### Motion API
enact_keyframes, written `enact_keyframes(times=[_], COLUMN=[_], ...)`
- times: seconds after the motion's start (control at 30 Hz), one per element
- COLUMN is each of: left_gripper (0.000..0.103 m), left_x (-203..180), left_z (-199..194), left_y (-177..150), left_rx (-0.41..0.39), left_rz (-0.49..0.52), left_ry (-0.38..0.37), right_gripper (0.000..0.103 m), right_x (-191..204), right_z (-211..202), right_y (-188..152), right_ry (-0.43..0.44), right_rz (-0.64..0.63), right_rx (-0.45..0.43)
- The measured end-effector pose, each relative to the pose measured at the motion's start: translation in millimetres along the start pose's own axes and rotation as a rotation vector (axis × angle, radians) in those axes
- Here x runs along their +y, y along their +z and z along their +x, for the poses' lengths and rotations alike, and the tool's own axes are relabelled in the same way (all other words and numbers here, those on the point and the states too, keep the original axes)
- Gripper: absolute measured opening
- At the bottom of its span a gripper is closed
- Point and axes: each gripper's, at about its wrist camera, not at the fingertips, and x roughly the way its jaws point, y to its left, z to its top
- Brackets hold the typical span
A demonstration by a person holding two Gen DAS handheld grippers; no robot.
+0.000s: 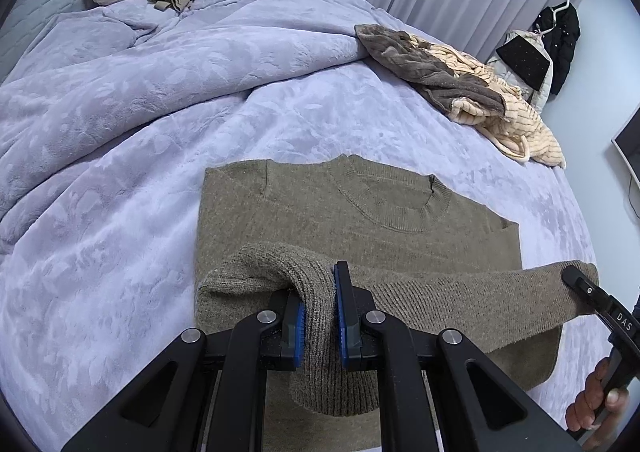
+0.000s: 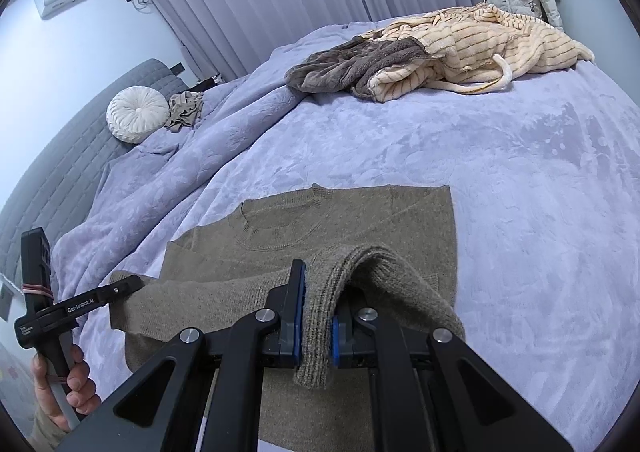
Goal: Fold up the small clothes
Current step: 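Lift the hem with both tools and carry it over the body toward the collar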
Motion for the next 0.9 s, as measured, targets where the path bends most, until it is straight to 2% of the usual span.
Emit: enact_keyframes(times=[0.27, 0.9], left_gripper=[0.014, 0.014], left_x=[-2, 2], left_z=[28, 100], left_y=[24, 51], left_rx=[0.028, 0.128], left_rz=[0.001, -0.006], left_ry=[0.001, -0.001], right_gripper=[0.011, 0.011], right_x=[-8, -48], right_z=[24, 93], right_y=[13, 26], right_ry=[-0.024, -0.061], right_rz=[0.027, 0.114], right_rx=[0.015, 0.111])
